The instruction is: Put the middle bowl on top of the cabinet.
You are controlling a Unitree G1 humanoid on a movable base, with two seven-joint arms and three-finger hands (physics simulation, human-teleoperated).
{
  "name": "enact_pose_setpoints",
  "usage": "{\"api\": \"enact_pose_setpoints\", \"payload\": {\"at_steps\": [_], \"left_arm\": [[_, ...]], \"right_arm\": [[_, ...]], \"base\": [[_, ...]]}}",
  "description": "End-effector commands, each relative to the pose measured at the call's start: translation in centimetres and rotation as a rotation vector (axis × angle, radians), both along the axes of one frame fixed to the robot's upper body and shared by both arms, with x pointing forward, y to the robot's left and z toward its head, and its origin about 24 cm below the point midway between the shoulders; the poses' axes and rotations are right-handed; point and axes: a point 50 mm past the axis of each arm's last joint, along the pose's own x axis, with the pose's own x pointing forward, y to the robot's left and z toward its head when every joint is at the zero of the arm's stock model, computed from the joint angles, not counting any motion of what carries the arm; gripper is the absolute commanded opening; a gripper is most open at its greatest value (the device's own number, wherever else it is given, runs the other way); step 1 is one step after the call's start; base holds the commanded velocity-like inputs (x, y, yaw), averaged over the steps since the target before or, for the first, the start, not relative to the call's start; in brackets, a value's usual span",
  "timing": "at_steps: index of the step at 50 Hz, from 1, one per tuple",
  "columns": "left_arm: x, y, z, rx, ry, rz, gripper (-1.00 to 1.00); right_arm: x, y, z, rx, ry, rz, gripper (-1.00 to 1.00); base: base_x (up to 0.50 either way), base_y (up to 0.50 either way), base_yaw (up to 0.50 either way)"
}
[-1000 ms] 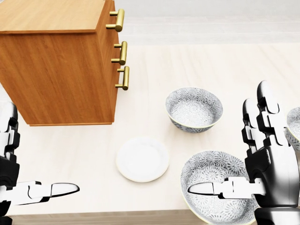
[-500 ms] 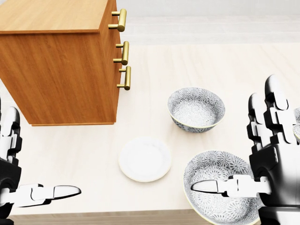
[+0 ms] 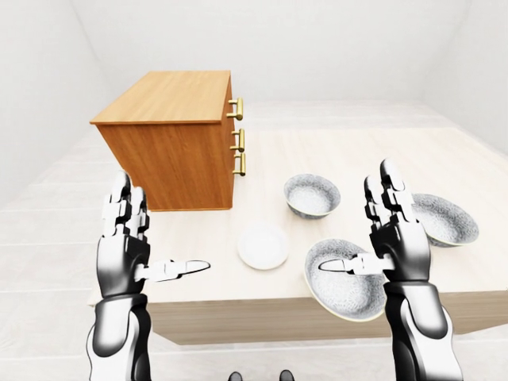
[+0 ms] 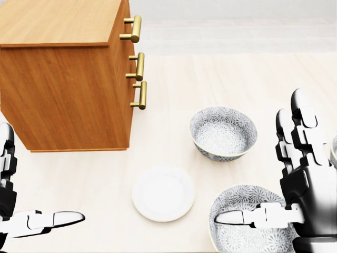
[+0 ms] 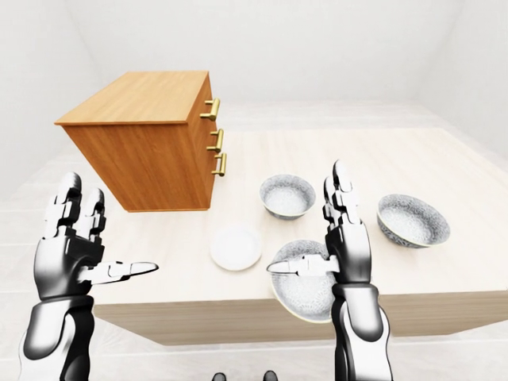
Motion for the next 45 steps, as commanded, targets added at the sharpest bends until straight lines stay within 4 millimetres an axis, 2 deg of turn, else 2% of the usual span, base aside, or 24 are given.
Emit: {"api": "enact_pose_setpoints", "payload": {"at_steps": [1, 15, 26, 34, 45], "left_arm": [[-0.24, 0.22, 0.35, 0.005, -0.015, 0.008, 1.0], [-0.73, 0.15, 0.64, 0.019, -0.024, 0.004, 1.0], [-0.55, 0.07, 0.14, 0.016, -0.002, -0.002, 1.0], [-0.49, 0.14, -0.02, 0.017, 0.006, 0.0, 1.0], [-0.46, 0.08, -0.04, 0.022, 0.008, -0.003, 1.0]], "right_arm": [[-0.33, 0.02, 0.11, -0.025, -0.001, 0.008, 1.0], [-0.51, -0.18, 0.43, -0.012, -0.018, 0.004, 1.0], [-0.73, -0.34, 0.29, -0.012, -0.01, -0.002, 1.0], [-0.41, -0.39, 0.0, -0.003, 0.001, -0.003, 1.0], [-0.4, -0.56, 0.02, 0.0, 0.0, -0.009, 1.0]], "base": [[0.5, 0.0, 0.0], [0.4, 0.0, 0.0], [0.02, 0.0, 0.0], [0.0, 0.41, 0.0], [0.0, 0.0, 0.0]]}}
